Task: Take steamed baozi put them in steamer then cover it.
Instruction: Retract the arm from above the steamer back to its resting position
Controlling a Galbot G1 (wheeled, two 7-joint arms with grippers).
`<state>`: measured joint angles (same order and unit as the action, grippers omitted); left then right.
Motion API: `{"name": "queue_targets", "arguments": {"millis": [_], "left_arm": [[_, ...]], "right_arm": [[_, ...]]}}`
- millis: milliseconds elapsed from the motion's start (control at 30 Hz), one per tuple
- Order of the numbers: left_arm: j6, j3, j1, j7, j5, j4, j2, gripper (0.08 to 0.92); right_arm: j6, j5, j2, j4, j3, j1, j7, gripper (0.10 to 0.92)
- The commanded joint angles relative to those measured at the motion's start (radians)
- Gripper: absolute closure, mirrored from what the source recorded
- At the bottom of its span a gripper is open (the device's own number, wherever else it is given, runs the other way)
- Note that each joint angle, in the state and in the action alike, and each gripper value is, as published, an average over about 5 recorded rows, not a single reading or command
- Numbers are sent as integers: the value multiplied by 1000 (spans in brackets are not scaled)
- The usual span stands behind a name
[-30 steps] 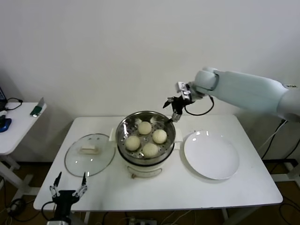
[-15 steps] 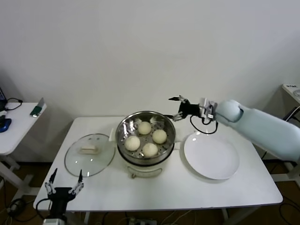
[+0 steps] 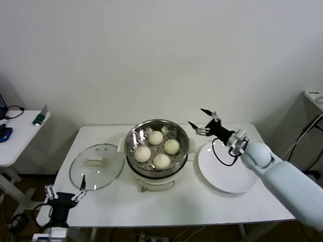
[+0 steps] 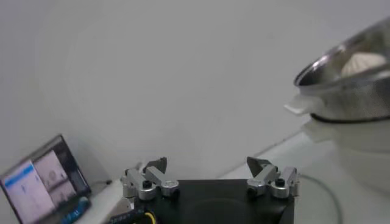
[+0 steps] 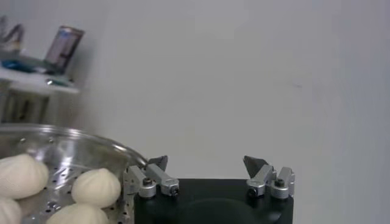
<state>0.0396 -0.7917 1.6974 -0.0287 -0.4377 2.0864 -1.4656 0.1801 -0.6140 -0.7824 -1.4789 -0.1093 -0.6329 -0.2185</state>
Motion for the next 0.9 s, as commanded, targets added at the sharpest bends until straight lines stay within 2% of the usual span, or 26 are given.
{"name": "queue_targets", "arguments": {"millis": [33,200,400,567,900], "left_arm": [[-101,36,-32,-4,-691,-16,58,177],[-140,100,-84,3,-846,-93,98,177],[-145,168,-209,-19,-937,-243,129,177],[-132,191,-316,-25,-980,-383,144,177],[-81,205,-448,-53,-993,-585,147,177]], "right_arm": [[-15,38,-120,-91,487,-482,57,203],[-27,39,-166,-96,558,-548,56,203],[-36,58,-186,-98,588,-587,53,203],[-46,73,-192,-100,588,-596,52,203],[-57,123,-222,-72,558,-570,54,203]]}}
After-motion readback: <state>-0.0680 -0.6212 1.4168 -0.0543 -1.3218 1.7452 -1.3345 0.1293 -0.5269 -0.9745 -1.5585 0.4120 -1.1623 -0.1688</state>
